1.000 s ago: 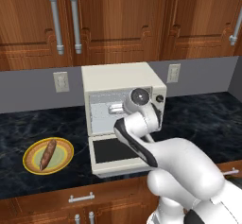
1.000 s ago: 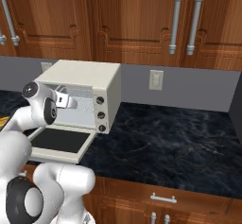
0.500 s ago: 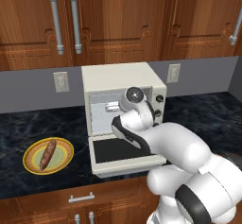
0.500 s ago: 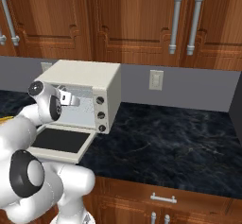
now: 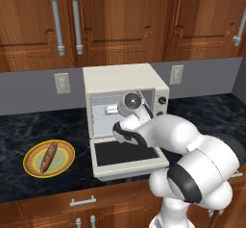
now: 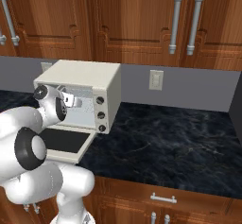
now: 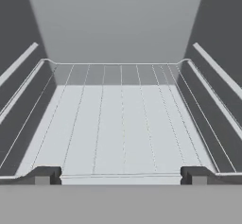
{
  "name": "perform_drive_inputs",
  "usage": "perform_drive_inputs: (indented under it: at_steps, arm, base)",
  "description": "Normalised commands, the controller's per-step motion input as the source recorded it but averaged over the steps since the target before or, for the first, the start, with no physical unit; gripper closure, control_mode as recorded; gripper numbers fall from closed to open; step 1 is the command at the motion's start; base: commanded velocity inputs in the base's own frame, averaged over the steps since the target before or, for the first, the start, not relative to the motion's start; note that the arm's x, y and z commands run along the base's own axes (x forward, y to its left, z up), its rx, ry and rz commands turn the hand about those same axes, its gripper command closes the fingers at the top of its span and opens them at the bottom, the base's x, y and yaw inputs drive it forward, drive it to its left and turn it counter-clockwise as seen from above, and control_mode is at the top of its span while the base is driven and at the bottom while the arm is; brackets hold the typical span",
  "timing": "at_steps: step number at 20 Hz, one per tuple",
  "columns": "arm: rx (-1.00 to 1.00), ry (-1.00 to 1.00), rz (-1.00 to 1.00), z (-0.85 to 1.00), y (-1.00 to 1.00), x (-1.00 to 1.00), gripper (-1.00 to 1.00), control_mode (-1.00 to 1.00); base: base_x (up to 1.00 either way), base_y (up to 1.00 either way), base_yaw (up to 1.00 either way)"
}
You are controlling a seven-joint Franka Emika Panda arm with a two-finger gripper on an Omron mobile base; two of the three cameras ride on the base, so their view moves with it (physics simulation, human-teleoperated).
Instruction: Pull the toaster oven rack outwards. Pick up the baguette from the plate and place it on the toaster oven rack. Close the toaster oven door fully and set the temperature to the lowest setting.
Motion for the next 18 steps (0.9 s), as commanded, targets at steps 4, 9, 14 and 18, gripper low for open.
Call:
perform_drive_inputs:
  at_steps: [4,9,14,18]
  arm:
    - [0.00,-0.03,0.00,-0.14,0.00,0.31,-1.00,-1.00]
    - [0.00,-0.03,0.00,-0.12,0.03,0.34,-1.00,-1.00]
    - [0.00,-0.02,0.00,-0.14,0.10,0.30,-1.00,-1.00]
    - [0.00,-0.01,0.00,-0.13,0.11,0.28,-1.00,-1.00]
  base:
    - [0.00,0.00,0.00]
    - [0.00,0.00,0.00]
    - [0.00,0.00,0.00]
    - [0.00,0.00,0.00]
